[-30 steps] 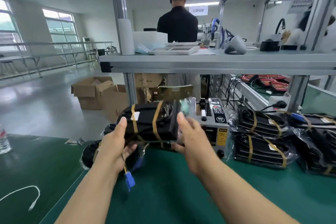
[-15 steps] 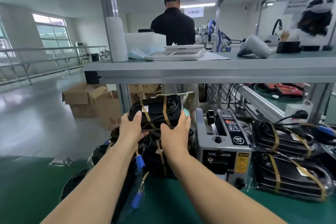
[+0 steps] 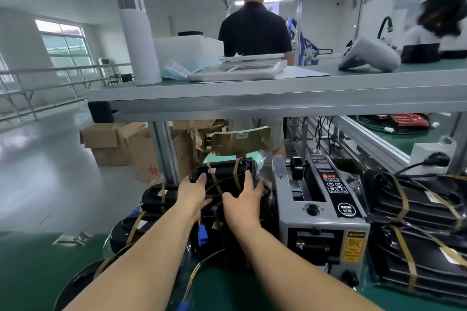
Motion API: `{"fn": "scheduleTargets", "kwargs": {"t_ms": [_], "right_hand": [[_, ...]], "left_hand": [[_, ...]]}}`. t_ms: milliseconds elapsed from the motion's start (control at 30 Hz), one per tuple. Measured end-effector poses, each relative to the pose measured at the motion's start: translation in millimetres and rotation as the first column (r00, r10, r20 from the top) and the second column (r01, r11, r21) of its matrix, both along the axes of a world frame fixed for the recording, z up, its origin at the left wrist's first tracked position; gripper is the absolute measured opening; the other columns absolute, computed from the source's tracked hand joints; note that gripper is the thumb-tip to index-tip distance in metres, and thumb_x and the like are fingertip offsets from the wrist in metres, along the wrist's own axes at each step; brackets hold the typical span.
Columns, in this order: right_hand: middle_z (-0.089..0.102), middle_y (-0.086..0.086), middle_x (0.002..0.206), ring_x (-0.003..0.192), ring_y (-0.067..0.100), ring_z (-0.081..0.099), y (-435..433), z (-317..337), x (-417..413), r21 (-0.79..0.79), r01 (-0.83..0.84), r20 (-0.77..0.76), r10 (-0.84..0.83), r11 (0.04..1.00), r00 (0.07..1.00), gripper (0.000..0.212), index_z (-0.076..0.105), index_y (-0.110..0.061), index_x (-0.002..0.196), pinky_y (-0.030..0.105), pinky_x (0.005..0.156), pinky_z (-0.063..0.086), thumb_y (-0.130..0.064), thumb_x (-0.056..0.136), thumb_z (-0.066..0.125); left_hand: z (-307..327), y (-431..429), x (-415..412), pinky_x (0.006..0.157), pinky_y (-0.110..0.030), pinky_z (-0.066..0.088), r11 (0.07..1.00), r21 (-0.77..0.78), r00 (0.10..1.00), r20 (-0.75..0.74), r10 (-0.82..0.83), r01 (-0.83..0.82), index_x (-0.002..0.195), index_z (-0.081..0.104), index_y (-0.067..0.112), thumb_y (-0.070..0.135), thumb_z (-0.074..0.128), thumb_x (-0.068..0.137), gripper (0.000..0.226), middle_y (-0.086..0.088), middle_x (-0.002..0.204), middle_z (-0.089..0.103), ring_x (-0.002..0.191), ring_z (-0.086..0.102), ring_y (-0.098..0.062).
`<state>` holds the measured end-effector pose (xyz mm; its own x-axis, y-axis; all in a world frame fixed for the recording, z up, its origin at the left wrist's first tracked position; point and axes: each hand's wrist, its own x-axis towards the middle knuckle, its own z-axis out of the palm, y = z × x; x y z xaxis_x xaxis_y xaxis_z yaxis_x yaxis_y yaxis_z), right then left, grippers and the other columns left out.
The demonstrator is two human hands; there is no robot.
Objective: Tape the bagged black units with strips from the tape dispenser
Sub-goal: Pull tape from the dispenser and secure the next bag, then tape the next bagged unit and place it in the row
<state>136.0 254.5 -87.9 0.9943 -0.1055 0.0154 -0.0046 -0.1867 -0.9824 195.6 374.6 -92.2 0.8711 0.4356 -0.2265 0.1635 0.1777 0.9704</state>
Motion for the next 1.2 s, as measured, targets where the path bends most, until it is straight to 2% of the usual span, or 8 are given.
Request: {"fn": "scheduleTargets", "kwargs": {"t_ms": [167,300,433,600,733,900,1000,1200], "right_hand": [[-0.018,-0.004,0.165,0.14,0.027,0.04,-4,3,7,-0.159,-0.018,-0.107,0.001,0.987,0.994,0.089,0.002,-0.035,0.158,0.028,0.089,0.047,-0.008,0.091,0.054],[-0.017,-0.002,0.165,0.146,0.028,0.028,-2,13,8,-0.286,-0.056,-0.218,-0.008,0.956,0.976,0.1,-0.005,-0.037,0.157,0.038,0.099,0.047,-0.007,0.086,0.059],[-0.02,-0.001,0.165,0.149,0.028,0.019,-5,20,-5,-0.318,-0.067,-0.224,-0.006,0.946,0.975,0.098,-0.003,-0.033,0.158,0.038,0.107,0.041,-0.007,0.084,0.057],[-0.019,-0.006,0.165,0.15,0.025,0.014,-13,30,-49,-0.38,-0.118,-0.097,0.087,0.917,0.992,0.085,0.008,-0.028,0.158,0.041,0.114,0.036,-0.021,0.091,0.059],[0.005,-0.007,0.166,0.151,0.016,0.016,-31,39,-96,-0.3,-0.158,0.043,0.179,0.941,0.983,0.072,0.019,-0.026,0.157,0.034,0.121,0.024,-0.023,0.095,0.055],[0.038,-0.008,0.153,0.139,0.012,0.038,-76,49,-153,-0.217,-0.126,0.143,0.16,0.968,0.977,0.062,0.033,-0.026,0.152,0.032,0.118,0.032,-0.019,0.093,0.054],[0.047,-0.007,0.144,0.133,0.013,0.045,-116,55,-181,-0.215,-0.074,0.189,0.116,0.974,0.975,0.057,0.041,-0.029,0.147,0.033,0.113,0.037,-0.018,0.092,0.054],[0.055,-0.006,0.139,0.126,0.012,0.052,-256,71,-211,-0.246,0.231,0.292,-0.155,0.942,0.944,0.055,0.049,-0.024,0.143,0.022,0.107,0.038,-0.017,0.089,0.059]], "left_hand": [[2,-4,10,0.078,-0.04,0.059,0.984,0.178,0.998,-0.052,0.017,-0.008,0.134,0.048,0.015,0.035,0.054,0.099,0.04,-0.011,0.125,0.057,0.102,0.062,-0.03],[4,-2,10,0.091,-0.048,0.054,0.793,0.609,0.973,-0.185,0.141,0.001,0.141,0.042,0.02,0.052,0.047,0.097,0.054,-0.02,0.133,0.052,0.113,0.056,-0.037],[4,-3,-2,0.099,-0.05,0.049,0.783,0.617,0.972,-0.222,0.084,0.074,0.148,0.034,0.025,0.056,0.047,0.095,0.063,-0.021,0.141,0.044,0.12,0.051,-0.039],[25,-24,-41,0.103,-0.051,0.038,0.655,0.755,0.973,-0.14,0.183,-0.014,0.143,0.041,0.016,0.051,0.049,0.096,0.058,-0.021,0.142,0.036,0.13,0.039,-0.04],[45,-49,-85,0.093,-0.042,0.04,0.711,0.693,0.991,0.044,0.128,-0.123,0.137,0.051,0.015,0.043,0.05,0.098,0.048,-0.017,0.136,0.045,0.113,0.048,-0.029],[63,-99,-159,0.093,-0.039,0.045,0.814,0.543,0.941,0.339,0.012,-0.206,0.122,0.06,0.021,0.038,0.05,0.097,0.031,-0.004,0.122,0.057,0.104,0.054,-0.018],[74,-147,-202,0.092,-0.04,0.049,0.881,0.445,0.894,0.443,-0.062,-0.159,0.113,0.06,0.028,0.038,0.052,0.097,0.021,0.003,0.115,0.059,0.102,0.058,-0.012],[83,-275,-229,0.077,-0.017,0.046,0.893,0.438,0.828,0.461,-0.319,0.1,0.108,0.06,0.026,0.031,0.054,0.097,0.014,0.004,0.109,0.061,0.09,0.059,0.002]]}}
